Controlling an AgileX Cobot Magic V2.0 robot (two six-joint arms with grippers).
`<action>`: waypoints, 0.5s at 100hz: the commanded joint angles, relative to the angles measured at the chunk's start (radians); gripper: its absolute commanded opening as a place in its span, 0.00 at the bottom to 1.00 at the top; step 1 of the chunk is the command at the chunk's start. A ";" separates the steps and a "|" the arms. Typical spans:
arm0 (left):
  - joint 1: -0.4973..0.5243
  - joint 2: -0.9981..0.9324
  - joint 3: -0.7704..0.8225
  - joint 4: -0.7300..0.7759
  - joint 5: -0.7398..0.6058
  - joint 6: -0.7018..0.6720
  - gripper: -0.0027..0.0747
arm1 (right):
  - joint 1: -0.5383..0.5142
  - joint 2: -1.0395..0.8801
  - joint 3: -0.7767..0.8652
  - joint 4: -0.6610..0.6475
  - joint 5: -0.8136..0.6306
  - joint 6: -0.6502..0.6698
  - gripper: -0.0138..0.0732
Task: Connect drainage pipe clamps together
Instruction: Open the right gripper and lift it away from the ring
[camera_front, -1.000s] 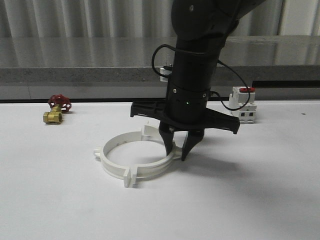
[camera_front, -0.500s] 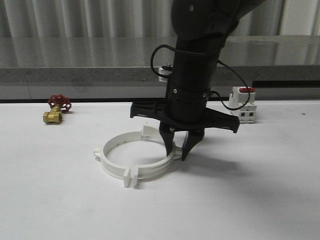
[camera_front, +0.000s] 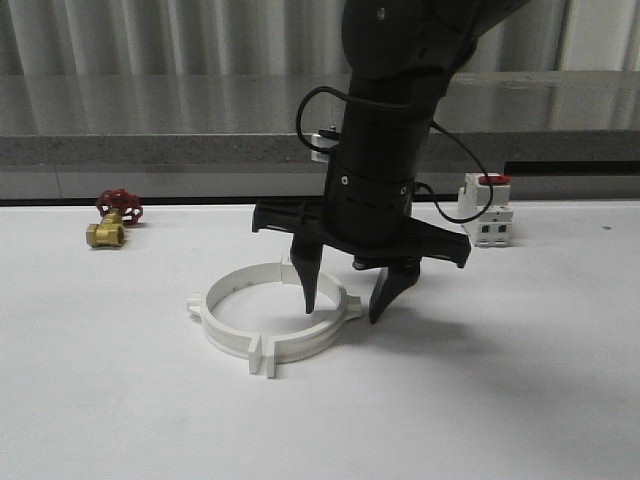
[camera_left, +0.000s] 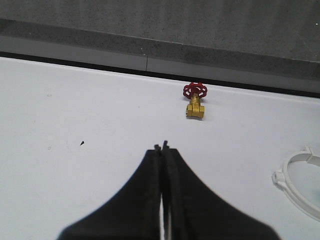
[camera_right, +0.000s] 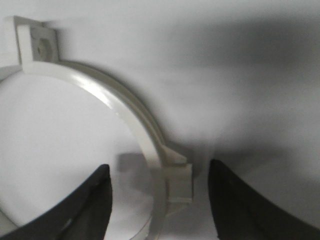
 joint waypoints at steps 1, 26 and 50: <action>0.003 0.007 -0.026 -0.001 -0.069 -0.006 0.01 | 0.003 -0.052 -0.028 0.000 -0.022 -0.014 0.67; 0.003 0.007 -0.026 -0.001 -0.069 -0.006 0.01 | 0.001 -0.074 -0.037 -0.033 -0.019 -0.014 0.67; 0.003 0.007 -0.026 -0.001 -0.069 -0.006 0.01 | -0.010 -0.163 -0.050 -0.155 -0.014 -0.013 0.67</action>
